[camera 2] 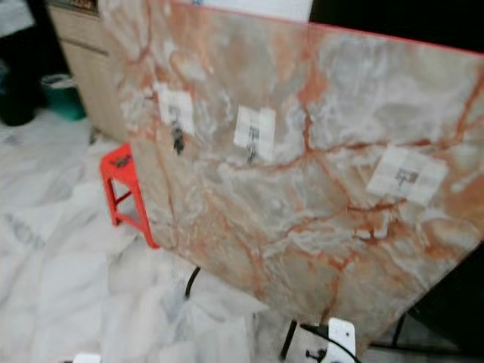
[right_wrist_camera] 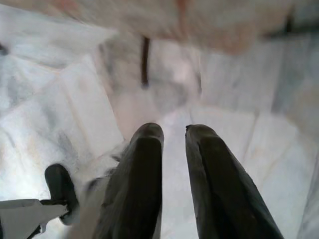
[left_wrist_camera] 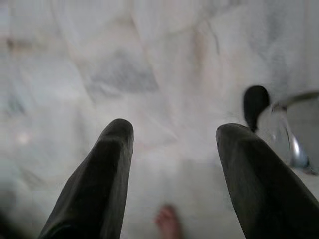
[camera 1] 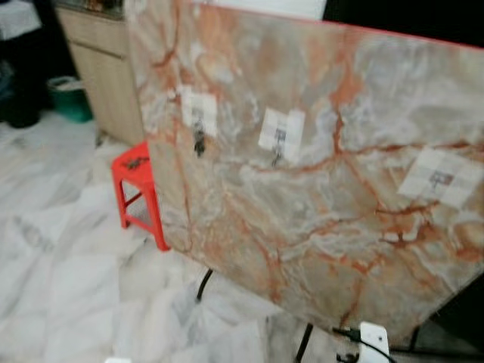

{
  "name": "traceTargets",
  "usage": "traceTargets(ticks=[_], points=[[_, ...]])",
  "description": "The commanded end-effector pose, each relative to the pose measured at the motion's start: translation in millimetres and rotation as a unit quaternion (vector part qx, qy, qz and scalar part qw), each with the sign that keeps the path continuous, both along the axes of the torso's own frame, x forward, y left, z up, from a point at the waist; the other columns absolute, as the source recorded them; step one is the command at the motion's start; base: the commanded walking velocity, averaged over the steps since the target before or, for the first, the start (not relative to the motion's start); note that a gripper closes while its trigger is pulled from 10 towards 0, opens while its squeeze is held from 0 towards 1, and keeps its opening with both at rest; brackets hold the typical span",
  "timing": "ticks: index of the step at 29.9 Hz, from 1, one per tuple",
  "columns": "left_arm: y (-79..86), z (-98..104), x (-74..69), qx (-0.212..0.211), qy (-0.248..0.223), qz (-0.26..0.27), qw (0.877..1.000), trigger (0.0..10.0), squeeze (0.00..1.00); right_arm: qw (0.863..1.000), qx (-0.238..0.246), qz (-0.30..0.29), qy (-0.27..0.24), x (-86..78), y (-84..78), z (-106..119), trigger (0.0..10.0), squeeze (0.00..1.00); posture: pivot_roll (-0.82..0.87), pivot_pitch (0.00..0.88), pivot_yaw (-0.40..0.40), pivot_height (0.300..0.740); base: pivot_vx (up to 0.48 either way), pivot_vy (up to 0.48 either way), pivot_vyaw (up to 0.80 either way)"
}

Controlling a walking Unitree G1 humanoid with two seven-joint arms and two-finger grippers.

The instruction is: Hang keys on a hook

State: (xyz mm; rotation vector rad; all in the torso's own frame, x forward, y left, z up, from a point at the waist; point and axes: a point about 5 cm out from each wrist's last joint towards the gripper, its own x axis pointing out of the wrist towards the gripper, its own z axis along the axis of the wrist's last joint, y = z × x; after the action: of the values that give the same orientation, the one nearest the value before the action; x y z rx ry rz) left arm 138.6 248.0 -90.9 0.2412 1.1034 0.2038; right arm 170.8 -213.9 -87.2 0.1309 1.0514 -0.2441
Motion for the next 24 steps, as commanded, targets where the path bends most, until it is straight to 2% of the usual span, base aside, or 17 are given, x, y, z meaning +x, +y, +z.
traceTargets(ticks=[1, 5, 24], points=[[-9.3, -2.4, 0.8, -0.013, 0.004, -0.007, 1.000, 10.0, 0.00, 1.000, -0.007, -0.003, 0.016, -10.2, -4.9, -3.4, 10.0, 0.00, 0.05, 0.000, -0.017, 0.740, 0.000, 0.480, -0.76], [-10.7, -3.1, -0.4, -0.016, 0.005, -0.009, 1.000, 10.0, 0.00, 1.000, -0.009, 0.002, 0.017, -11.1, -6.0, -3.5, 10.0, 0.00, 0.06, 0.000, -0.026, 0.740, 0.000, 0.480, -0.61], [-10.4, -5.0, -5.7, -0.017, 0.013, -0.002, 1.000, 10.0, 0.00, 1.000, -0.009, 0.012, 0.015, -13.8, -5.6, -4.5, 10.0, 0.00, 0.05, 0.000, -0.018, 0.740, 0.000, 0.480, 0.00]])
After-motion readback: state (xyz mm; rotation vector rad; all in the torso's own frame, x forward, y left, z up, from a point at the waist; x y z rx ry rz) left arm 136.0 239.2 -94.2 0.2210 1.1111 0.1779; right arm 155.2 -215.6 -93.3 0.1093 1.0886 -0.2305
